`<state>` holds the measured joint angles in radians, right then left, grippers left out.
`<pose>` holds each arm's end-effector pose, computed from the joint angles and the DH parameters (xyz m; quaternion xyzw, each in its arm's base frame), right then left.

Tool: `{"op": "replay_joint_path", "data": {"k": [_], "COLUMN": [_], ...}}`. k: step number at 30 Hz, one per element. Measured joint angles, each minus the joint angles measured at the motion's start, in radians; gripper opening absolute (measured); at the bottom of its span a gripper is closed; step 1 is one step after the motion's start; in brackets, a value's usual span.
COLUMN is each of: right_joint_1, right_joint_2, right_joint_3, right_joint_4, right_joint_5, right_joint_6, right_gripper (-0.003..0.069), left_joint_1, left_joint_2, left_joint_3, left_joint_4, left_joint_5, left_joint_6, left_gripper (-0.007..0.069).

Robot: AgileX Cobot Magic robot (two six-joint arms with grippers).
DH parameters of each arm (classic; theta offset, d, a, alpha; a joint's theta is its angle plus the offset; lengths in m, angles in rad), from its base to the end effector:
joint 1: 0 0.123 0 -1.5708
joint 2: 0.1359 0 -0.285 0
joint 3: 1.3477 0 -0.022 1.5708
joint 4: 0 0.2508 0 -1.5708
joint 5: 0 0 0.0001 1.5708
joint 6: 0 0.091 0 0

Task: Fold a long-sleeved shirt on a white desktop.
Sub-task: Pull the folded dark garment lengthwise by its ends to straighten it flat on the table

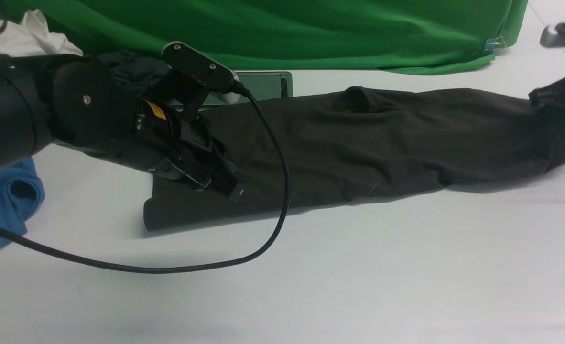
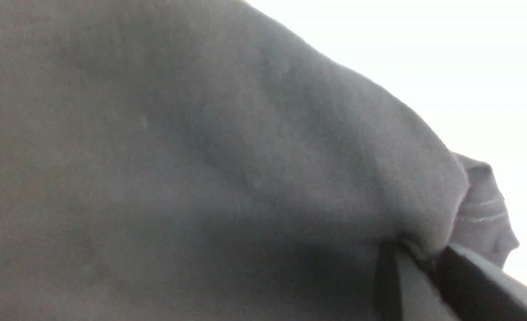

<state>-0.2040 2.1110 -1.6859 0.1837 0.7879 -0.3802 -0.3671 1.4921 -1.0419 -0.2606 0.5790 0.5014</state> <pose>0.4545 -0.0820 0.2018 -0.0369 0.9718 0.0111 0.2328 0.2872 -0.1242 0.2670 0.3228 0.8897 -0.0804 0.3127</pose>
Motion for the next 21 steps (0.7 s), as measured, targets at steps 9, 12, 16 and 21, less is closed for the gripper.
{"op": "replay_joint_path", "data": {"k": [9,12,16,21], "right_joint_1": [0.0,-0.002,-0.009,-0.024], "right_joint_2": [0.04,0.045,0.045,0.051], "right_joint_3": [0.0,0.001,0.001,0.001], "right_joint_4": [-0.062,-0.134,-0.152,-0.119], "right_joint_5": [-0.091,-0.125,-0.132,-0.128], "right_joint_6": [0.021,0.09,0.176,0.201], "right_gripper": [0.0227,0.0452,0.0623,0.0629], "left_joint_1": [0.0,0.0,0.0,0.0], "left_joint_2": [0.0,0.0,0.0,0.0], "left_joint_3": [0.0,0.0,0.0,0.0], "left_joint_4": [0.0,0.001,0.001,0.002], "left_joint_5": [0.0,0.007,0.008,0.007], "left_joint_6": [0.0,0.0,0.0,0.0], "left_gripper": [0.0016,0.0016,0.0016,0.0016]}}
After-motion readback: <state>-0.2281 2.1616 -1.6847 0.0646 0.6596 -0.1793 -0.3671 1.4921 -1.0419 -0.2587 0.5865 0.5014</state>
